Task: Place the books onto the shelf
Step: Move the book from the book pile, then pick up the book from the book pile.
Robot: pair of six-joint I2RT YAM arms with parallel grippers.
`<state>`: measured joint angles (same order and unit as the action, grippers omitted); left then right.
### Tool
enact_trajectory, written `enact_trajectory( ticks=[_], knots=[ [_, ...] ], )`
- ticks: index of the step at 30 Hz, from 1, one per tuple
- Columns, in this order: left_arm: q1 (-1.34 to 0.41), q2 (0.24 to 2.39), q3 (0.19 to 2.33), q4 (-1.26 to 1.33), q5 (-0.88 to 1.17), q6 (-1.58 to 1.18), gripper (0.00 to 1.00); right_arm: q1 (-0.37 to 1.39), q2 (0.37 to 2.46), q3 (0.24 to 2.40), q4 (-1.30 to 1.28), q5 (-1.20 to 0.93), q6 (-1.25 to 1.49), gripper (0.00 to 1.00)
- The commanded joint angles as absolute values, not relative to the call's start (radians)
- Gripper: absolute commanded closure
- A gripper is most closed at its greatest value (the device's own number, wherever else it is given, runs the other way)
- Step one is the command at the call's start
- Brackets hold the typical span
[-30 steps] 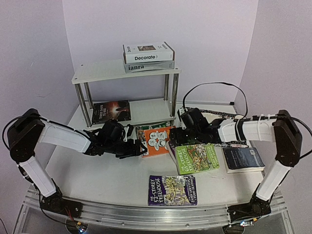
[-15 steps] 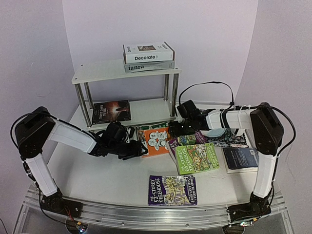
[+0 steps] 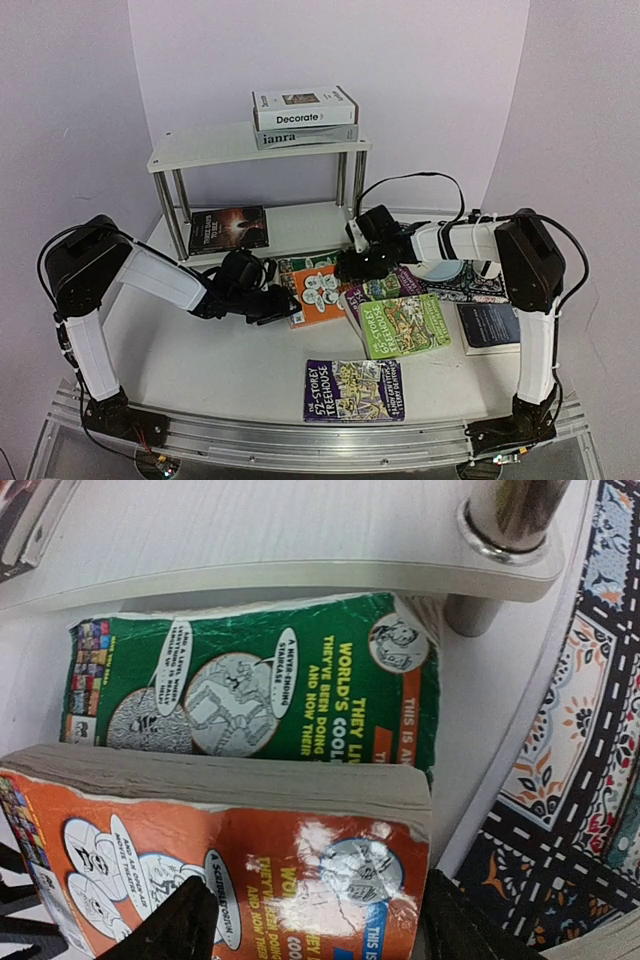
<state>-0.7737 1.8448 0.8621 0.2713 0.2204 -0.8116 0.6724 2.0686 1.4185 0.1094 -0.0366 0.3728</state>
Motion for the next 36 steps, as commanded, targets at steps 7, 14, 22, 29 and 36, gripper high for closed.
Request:
enact_trajectory(
  ticks=[7,14,22,29,36],
  knots=[
    [-0.747,1.586,0.690,0.319,0.061,-0.816,0.48,0.760,2.022,1.422,0.106,-0.134,0.425,0.27],
    [-0.733,1.443,0.598,0.317,0.042,-0.772,0.47,0.761,1.865,1.331,0.022,0.094,0.404,0.15],
    [-0.731,1.351,0.561,0.314,0.081,-0.712,0.39,0.760,1.585,1.105,-0.146,0.339,0.439,0.09],
    [-0.733,1.468,0.613,0.315,0.230,-0.691,0.29,0.754,1.372,0.942,-0.291,0.385,0.503,0.08],
    [-0.736,1.505,0.636,0.314,0.295,-0.664,0.14,0.755,1.247,0.822,-0.329,0.249,0.616,0.08]
  ],
)
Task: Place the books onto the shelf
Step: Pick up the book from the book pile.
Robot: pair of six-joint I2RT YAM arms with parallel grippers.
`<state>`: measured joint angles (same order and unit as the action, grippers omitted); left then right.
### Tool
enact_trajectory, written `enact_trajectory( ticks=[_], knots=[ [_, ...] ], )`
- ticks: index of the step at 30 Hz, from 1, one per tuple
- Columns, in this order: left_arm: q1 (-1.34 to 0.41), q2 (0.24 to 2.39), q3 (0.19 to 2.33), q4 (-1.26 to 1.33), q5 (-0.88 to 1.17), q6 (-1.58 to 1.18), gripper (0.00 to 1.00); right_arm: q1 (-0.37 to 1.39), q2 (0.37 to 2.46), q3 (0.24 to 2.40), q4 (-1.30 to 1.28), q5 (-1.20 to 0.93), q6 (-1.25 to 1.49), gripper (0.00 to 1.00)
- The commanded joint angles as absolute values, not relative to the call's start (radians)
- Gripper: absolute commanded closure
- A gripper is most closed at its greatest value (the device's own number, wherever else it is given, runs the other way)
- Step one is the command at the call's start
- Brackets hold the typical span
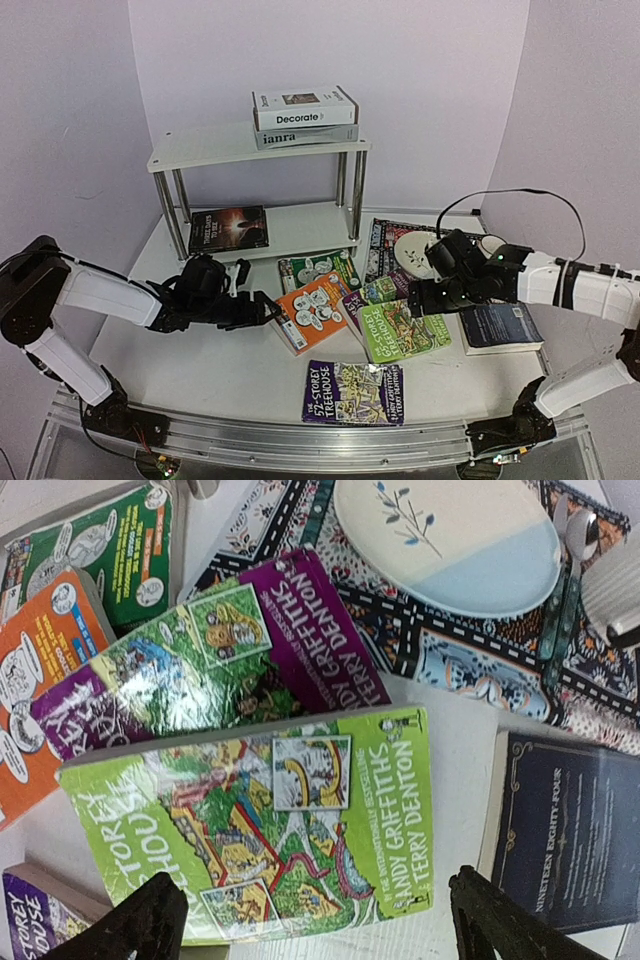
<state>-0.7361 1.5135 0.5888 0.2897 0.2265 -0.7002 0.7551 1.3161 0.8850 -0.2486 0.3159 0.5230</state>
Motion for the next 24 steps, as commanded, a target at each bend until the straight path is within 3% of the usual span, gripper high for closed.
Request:
enact_trajectory(
  ticks=[1,5,15,20,24],
  knots=[
    [-0.736,1.510,0.639,0.315,0.309,-0.646,0.11,0.755,1.234,0.801,-0.321,0.216,0.627,0.08],
    [-0.735,1.560,0.658,0.312,0.348,-0.573,0.09,0.774,1.222,0.757,-0.266,0.076,0.632,0.09],
    [-0.728,1.625,0.742,0.214,0.289,-0.459,0.10,0.936,1.231,0.685,-0.235,0.103,0.751,0.10],
    [-0.721,1.725,0.912,-0.047,0.136,-0.418,0.10,0.953,1.258,0.700,-0.224,0.122,0.752,0.10],
    [-0.713,1.760,0.942,-0.060,0.200,-0.399,0.08,0.960,1.293,0.717,-0.212,0.124,0.741,0.10]
  ],
)
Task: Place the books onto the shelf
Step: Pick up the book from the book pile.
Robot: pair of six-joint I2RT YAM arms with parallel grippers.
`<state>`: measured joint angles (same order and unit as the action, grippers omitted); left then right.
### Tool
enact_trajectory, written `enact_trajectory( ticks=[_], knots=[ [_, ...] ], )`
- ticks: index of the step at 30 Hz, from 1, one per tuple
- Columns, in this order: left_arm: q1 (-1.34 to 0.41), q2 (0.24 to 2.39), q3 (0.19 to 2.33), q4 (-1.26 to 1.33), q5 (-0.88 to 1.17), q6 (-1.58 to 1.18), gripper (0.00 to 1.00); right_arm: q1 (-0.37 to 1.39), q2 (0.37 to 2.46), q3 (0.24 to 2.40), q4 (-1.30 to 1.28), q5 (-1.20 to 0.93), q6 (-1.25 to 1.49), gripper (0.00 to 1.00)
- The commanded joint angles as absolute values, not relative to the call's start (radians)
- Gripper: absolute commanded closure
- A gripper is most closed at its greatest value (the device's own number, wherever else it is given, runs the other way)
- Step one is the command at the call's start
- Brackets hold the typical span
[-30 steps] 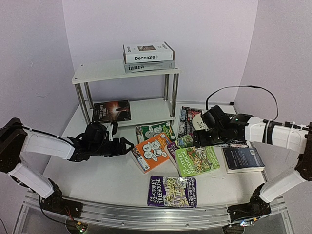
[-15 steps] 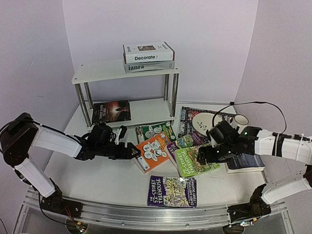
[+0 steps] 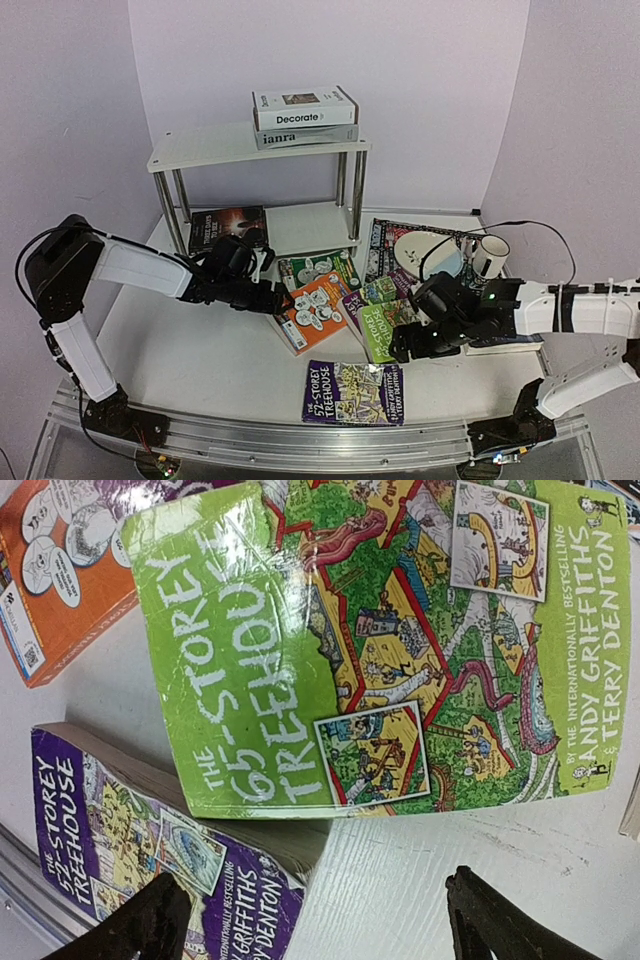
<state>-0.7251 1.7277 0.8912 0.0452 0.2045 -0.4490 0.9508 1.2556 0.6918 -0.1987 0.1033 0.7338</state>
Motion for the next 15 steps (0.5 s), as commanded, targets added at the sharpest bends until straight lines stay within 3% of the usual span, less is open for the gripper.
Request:
enact_trajectory(
  ticks=[1,8,15],
  knots=[
    [-0.707,1.774,0.955,-0.070,0.220,-0.394,0.09,0.962,1.304,0.722,-0.212,0.124,0.735,0.10],
    [-0.663,1.811,1.007,-0.136,0.343,-0.373,0.09,0.971,1.338,0.751,-0.212,0.129,0.715,0.10],
    [-0.632,1.800,0.999,-0.119,0.513,-0.406,0.27,0.974,1.350,0.762,-0.212,0.126,0.710,0.10]
  ],
)
